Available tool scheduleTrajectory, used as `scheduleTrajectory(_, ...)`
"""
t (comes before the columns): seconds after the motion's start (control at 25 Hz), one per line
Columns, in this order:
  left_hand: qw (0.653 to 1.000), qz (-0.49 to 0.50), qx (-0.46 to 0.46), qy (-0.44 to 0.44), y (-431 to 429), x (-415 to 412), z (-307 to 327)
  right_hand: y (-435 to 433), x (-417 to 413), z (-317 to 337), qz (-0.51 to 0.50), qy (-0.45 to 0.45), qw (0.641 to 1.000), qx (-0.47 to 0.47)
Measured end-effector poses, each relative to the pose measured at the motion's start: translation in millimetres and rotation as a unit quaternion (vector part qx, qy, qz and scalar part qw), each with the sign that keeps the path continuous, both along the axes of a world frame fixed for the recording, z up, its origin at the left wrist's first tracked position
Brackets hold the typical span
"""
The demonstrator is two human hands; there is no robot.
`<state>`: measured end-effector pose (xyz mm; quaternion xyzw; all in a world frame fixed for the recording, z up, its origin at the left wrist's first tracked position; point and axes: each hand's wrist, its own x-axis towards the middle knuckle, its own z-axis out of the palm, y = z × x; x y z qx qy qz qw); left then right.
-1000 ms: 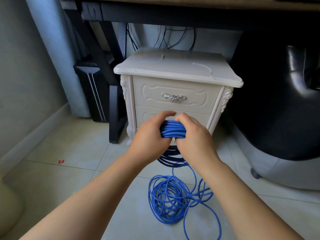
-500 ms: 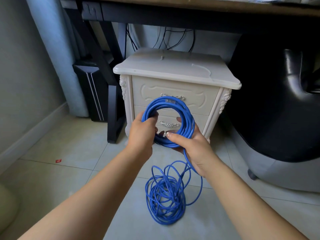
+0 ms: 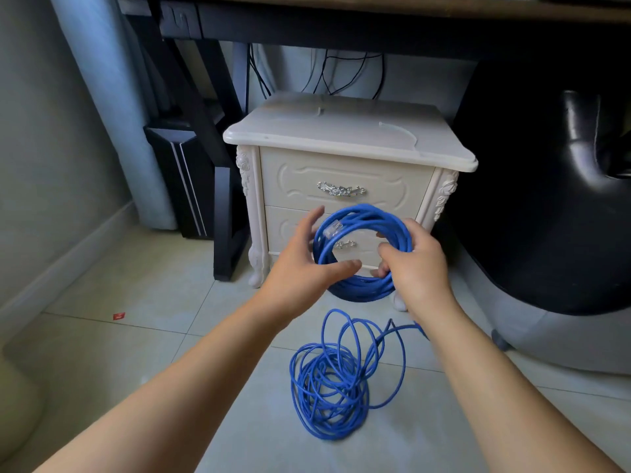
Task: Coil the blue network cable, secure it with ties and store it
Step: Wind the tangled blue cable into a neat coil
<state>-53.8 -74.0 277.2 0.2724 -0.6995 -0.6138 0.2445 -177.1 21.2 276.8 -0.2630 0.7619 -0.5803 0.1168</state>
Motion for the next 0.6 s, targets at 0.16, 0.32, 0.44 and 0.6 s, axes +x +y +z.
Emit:
scheduleTrajectory(0.16, 0.982, -0.006, -0.189, 0.003, -6, 3, 2, -1, 6, -3, 0.052, 0.162, 0.978, 0.124)
scheduleTrajectory(0.32, 0.949, -0.028, -0.292, -0.113, -11, 4, -4, -5, 20, -1, 0.121, 0.252, 0.942, 0.189)
scheduleTrajectory(0.44, 0.956, 0.014, -0.261, -0.133, -18, 2, -5, -5, 23, 1, 0.12, 0.177, 0.965, 0.154)
scheduleTrajectory(0.6, 0.984, 0.057, -0.157, -0.057, -16, -5, -2, -1, 8, 4, 0.129, 0.04, 0.989, 0.066)
